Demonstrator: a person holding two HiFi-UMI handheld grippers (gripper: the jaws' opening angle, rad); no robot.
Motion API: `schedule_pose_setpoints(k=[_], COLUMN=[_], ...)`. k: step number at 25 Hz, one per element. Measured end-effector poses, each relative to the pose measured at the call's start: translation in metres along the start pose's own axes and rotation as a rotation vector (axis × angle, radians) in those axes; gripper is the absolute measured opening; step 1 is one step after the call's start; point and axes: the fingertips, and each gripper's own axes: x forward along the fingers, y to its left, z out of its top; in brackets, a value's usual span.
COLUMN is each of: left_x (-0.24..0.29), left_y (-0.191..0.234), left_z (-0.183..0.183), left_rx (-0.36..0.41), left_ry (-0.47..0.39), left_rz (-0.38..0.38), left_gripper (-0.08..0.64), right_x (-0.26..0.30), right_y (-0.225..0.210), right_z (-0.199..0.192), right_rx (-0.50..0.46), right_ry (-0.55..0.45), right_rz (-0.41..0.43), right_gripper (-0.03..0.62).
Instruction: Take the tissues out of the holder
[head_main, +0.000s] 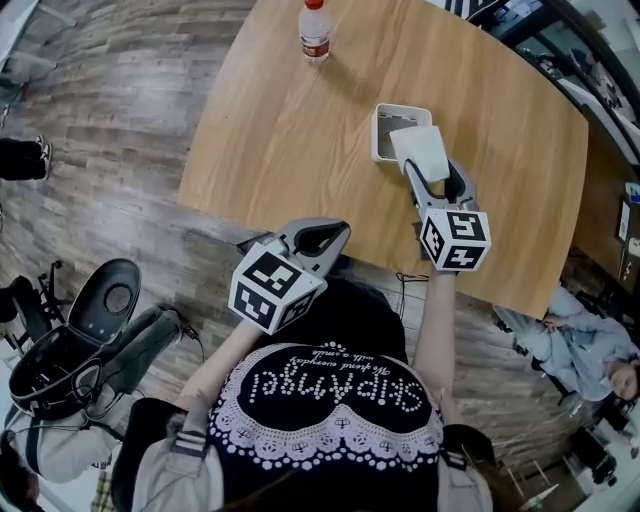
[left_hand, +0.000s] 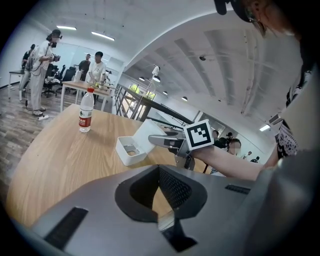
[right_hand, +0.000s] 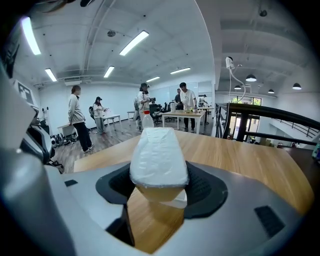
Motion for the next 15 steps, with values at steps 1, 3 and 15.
schedule_pose_setpoints(k=[1,3,15], left_x=[0.000,0.000,-0.003], left_y=[-0.001,-0.003,-0.022], left_z=[0.000,0.000,-0.005], left_rx=[0.005,0.011,0.045], left_ry=[0.000,0.000,0.009], left_rz=[-0.003,-0.010,-0.053], left_gripper=[0.006,0.006,0.006], right_x=[-0.004,-0.011,-0.053], right_y=[0.002,0.004,0.017], right_z=[-0.002,-0.006,-0.013], right_rx=[0.003,0.013,0.039], right_ry=[-0.001,-0.003,-0.031], right_rz=[-0.002,-0.007,-0.036], right_gripper=[0.282,0.282,0.282])
